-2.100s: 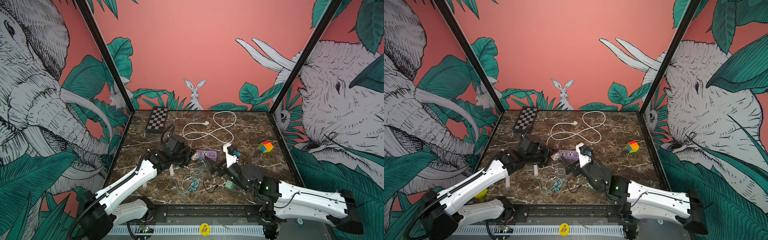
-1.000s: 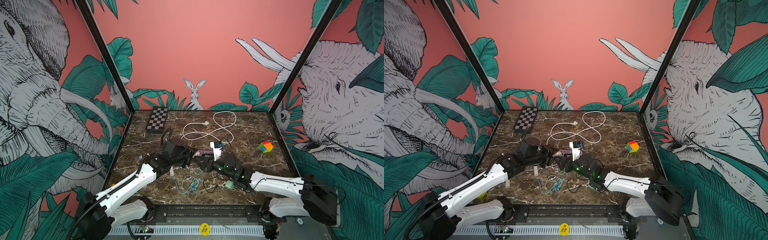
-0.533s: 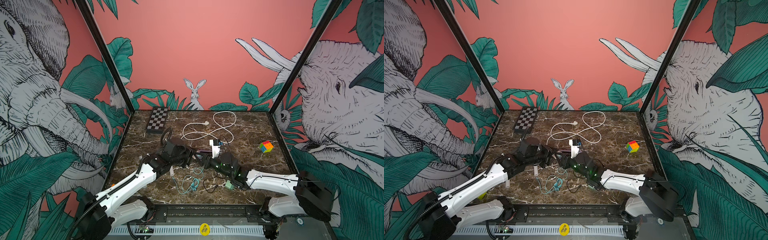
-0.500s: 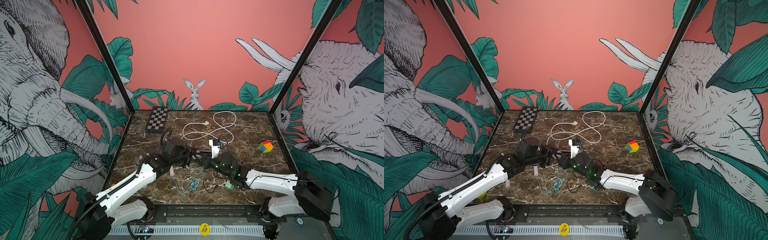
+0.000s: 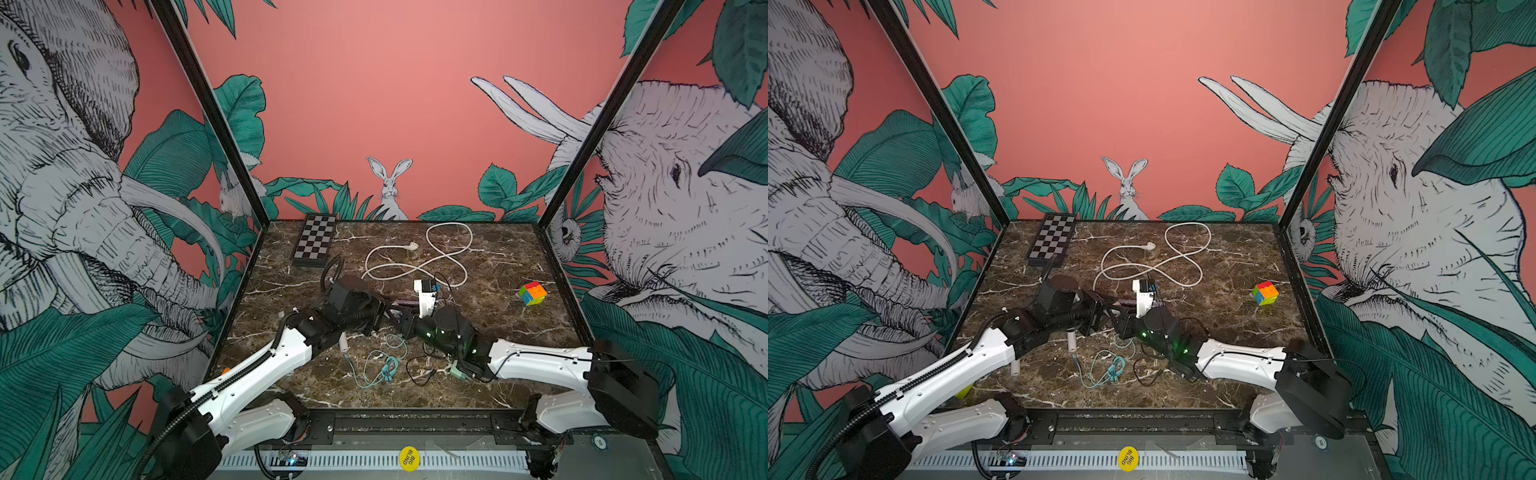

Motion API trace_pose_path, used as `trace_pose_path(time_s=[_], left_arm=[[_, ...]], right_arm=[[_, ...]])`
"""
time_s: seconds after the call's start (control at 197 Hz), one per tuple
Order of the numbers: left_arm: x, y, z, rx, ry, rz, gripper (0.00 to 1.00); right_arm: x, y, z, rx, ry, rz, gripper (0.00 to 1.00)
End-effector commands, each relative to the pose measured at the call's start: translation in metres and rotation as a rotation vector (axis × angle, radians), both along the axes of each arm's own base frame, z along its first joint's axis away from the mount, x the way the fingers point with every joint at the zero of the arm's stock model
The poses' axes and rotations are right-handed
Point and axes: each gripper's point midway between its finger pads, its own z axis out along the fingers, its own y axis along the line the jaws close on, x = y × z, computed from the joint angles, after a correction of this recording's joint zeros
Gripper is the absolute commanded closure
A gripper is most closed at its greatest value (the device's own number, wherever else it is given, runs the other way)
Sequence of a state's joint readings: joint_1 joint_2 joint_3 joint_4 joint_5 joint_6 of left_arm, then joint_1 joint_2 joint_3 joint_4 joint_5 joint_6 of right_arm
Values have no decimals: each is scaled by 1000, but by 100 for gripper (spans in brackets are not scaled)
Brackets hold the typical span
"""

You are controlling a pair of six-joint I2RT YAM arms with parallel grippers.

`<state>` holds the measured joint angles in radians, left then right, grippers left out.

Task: Charge the electric toothbrush
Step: Insert the plug into the socket.

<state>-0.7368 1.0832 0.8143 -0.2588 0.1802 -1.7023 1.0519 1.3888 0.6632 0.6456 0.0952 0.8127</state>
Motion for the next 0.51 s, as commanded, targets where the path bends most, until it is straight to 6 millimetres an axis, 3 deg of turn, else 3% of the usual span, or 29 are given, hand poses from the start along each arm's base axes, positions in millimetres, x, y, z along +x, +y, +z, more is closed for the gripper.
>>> trace_pose_path(time_s=[0.0, 0.132, 0.502], left_arm=[[0, 3, 6, -23, -18, 17, 100], [1, 3, 8, -29, -22, 20, 100], [2, 3, 9, -33, -31, 20, 100]], right_arm=[[4, 5, 13, 37, -19, -12, 64], [4, 6, 12, 38, -13, -15, 65], [3, 12, 12, 53, -8, 0, 79]])
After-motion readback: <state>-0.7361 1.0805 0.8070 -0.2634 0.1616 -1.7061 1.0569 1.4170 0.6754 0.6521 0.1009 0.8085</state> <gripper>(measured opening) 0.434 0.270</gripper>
